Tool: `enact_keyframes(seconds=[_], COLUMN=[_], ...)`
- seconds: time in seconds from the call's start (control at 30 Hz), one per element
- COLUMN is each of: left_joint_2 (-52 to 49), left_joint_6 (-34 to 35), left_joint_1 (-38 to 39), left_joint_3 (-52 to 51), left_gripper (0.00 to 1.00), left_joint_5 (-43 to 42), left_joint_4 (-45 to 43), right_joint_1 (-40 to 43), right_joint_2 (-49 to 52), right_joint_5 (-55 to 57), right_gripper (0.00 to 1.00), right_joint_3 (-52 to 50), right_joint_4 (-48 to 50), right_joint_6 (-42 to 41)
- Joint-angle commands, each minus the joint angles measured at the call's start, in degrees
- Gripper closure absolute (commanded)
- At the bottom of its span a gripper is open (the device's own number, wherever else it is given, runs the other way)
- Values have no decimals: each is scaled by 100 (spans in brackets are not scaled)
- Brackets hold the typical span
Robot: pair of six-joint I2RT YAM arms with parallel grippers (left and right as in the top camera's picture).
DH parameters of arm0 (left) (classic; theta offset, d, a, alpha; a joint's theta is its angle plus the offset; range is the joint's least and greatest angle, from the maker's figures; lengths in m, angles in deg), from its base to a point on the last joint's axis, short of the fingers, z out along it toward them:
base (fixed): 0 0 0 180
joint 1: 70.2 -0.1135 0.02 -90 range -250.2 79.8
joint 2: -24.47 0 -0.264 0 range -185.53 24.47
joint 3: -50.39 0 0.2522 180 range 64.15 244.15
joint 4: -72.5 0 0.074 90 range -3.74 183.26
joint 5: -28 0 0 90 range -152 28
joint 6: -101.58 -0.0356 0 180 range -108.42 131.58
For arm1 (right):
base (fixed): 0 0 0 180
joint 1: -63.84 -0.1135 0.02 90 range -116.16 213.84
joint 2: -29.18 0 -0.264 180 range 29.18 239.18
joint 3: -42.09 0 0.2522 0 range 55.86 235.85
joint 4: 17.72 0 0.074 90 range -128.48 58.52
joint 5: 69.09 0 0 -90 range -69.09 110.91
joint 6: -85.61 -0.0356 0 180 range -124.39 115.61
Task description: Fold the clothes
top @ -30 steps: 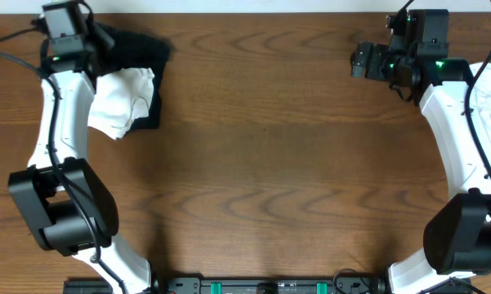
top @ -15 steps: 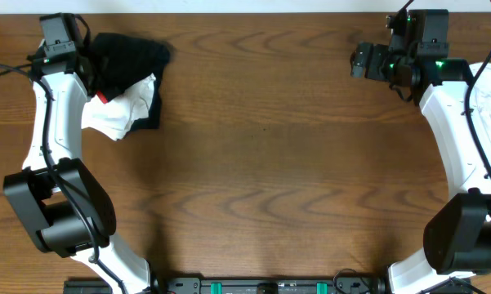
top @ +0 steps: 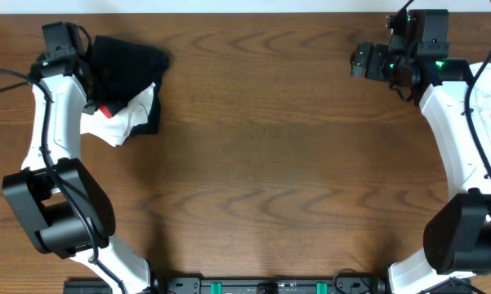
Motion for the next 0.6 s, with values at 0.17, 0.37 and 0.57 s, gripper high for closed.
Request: enact_keyframes(seconds=[0.17, 0.37, 0.57], left_joint_2=[160, 160, 175], left_joint_6=[-70, -1582, -2096], left_joint_1=[-76, -76, -76], left_joint_3=[-348, -348, -343], left_gripper=[83, 31, 6], left_joint_5=[199, 197, 195], left_joint_4=[337, 809, 1294], right_joint_1=[11, 11, 11], right_joint_2=[15, 15, 15], right_joint_5=[57, 57, 57], right_gripper=[1, 1, 1], right_joint_3=[-17, -17, -17], right_joint_4=[-4, -4, -4], right_joint_6=[2, 2, 2])
